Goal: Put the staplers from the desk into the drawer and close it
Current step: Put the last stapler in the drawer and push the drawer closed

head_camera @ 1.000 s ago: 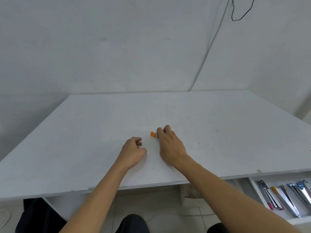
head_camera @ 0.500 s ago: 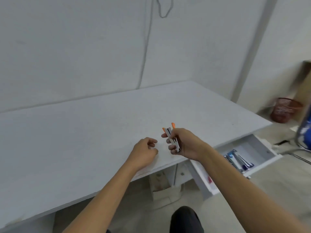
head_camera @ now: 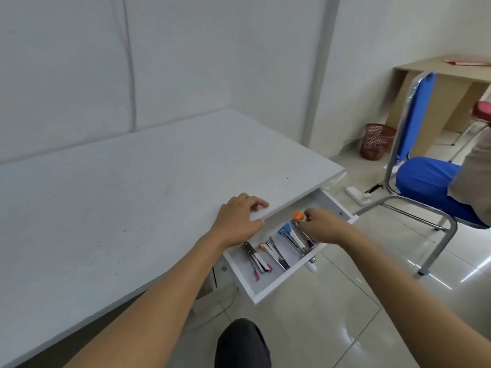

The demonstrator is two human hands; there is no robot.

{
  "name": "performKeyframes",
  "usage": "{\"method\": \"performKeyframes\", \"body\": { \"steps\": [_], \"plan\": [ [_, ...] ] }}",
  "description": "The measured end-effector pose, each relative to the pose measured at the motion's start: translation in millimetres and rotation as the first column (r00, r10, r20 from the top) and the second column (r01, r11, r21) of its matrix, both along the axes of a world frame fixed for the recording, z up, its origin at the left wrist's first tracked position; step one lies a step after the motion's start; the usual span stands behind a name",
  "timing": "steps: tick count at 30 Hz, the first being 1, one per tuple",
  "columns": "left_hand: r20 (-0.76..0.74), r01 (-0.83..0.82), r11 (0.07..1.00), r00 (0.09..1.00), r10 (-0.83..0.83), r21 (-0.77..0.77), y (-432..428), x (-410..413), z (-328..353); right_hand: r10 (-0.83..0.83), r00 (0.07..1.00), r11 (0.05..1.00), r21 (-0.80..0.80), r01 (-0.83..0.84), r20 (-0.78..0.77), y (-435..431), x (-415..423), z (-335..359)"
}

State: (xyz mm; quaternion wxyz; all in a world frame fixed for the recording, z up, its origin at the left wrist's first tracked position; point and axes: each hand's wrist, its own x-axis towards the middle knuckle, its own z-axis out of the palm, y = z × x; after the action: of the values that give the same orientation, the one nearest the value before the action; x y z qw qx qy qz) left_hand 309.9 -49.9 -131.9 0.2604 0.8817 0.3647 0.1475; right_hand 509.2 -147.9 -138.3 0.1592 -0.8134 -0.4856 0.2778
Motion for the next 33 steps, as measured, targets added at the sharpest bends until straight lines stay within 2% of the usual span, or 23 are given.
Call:
{"method": "performKeyframes", "body": {
  "steps": [2,4,9,13,19,23,26,28,30,33],
  "plan": [
    [0.014,-0.008,0.998,1.0,0.007,0.058,1,7,-2,-0.064,0.974,0.998,0.043,0.056,0.216,12,8,-15],
    [0.043,-0.021,0.997,0.999,0.018,0.08,3,12,-4,-0.089,0.944,0.996,0.029,0.084,0.317,23,15,-26],
    [0.077,-0.045,0.992,0.996,0.036,0.119,3,16,-8,-0.126,0.93,0.992,0.037,0.121,0.344,44,38,-49],
    [0.089,-0.059,0.992,0.995,0.05,0.108,5,17,-9,-0.171,0.927,0.979,0.164,0.122,0.334,43,51,-55],
    [0.087,-0.06,0.991,0.995,0.05,0.121,7,16,-12,-0.36,0.929,0.845,0.45,0.287,0.084,-11,27,-34],
    [-0.007,0.005,0.986,1.0,-0.004,0.168,8,12,-14,-0.376,0.926,0.794,0.503,0.34,-0.033,-56,0,-53],
    [-0.08,0.072,0.981,0.995,-0.059,0.18,9,3,-15,-0.421,0.896,0.794,0.42,0.44,-0.144,-82,-12,-82],
    [-0.118,0.123,0.976,0.988,-0.102,0.181,9,-7,-15,-0.413,0.877,0.86,0.211,0.465,-0.246,-88,-20,-99],
    [-0.15,0.166,0.97,0.979,-0.14,0.179,9,-17,-16,-0.349,0.864,0.919,0.048,0.391,-0.363,-85,-28,-111],
    [-0.166,0.178,0.972,0.974,-0.152,0.153,10,-34,-17,-0.3,0.844,0.918,0.105,0.382,-0.445,-78,-44,-124]
  ]
}}
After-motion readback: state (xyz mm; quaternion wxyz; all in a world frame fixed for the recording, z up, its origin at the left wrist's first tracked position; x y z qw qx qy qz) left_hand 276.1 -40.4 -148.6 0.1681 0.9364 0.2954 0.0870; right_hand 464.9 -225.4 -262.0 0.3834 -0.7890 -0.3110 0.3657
